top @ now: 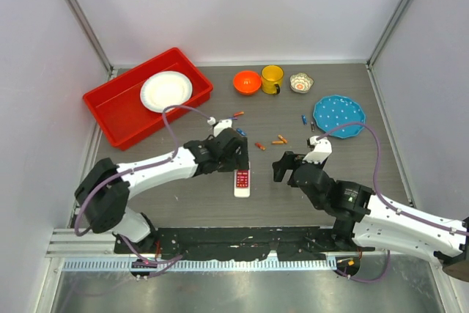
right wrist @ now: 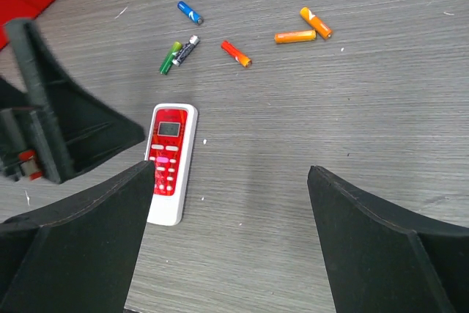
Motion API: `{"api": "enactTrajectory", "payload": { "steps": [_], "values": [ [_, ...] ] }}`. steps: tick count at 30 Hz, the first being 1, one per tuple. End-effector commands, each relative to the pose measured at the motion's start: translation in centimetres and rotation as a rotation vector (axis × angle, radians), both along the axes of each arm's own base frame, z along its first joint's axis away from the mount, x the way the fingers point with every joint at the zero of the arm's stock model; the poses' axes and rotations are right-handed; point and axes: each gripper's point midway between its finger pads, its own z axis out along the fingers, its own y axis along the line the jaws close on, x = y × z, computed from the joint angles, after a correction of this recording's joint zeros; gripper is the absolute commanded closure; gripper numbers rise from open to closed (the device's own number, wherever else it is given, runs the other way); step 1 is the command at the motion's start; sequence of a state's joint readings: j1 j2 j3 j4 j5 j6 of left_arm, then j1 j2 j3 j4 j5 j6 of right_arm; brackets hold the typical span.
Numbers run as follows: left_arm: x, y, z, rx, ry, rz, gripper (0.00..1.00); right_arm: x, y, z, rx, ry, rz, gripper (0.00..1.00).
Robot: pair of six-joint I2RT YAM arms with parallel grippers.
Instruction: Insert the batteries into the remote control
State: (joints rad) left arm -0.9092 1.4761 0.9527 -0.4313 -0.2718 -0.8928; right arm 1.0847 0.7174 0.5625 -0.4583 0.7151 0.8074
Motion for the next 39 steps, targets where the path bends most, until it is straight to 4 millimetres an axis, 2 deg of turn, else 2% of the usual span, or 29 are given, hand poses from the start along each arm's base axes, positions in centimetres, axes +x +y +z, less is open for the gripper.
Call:
{"api": "enactTrajectory", "payload": {
  "steps": [1,2,5,19,23,32,39],
  "values": [
    [0.8,-3.4,1.3,0.004,0.019,-0.142,0.0,0.4,0.0,1.1,-0.002,-0.044,0.006,0.1],
    [0.7,-3.7,0.1,0.036,0.051,-0.166,0.0,0.3,-0.1,0.8,-0.014,-0.037,0.008,0.1],
    [0.7,-4.3,-0.7,0.068,0.091,-0.199,0.0,0.2,-0.1,0.5,-0.03,-0.027,0.016,0.1],
    [0.9,-4.0,-3.8,0.157,0.155,-0.183,0.01,0.3,-0.5,0.6,-0.057,-0.034,0.011,0.1],
    [1.1,-4.2,-4.1,0.147,0.159,-0.147,0.1,0.2,-0.7,0.4,-0.051,-0.03,0.002,0.1],
    [1.1,-4.2,-5.9,0.151,0.188,-0.085,0.16,0.2,-0.8,-0.1,-0.051,-0.02,-0.007,0.1],
    [0.9,-4.2,-6.8,0.214,0.187,-0.083,0.16,0.2,-0.9,-0.4,-0.055,-0.015,-0.015,0.1]
  ]
}}
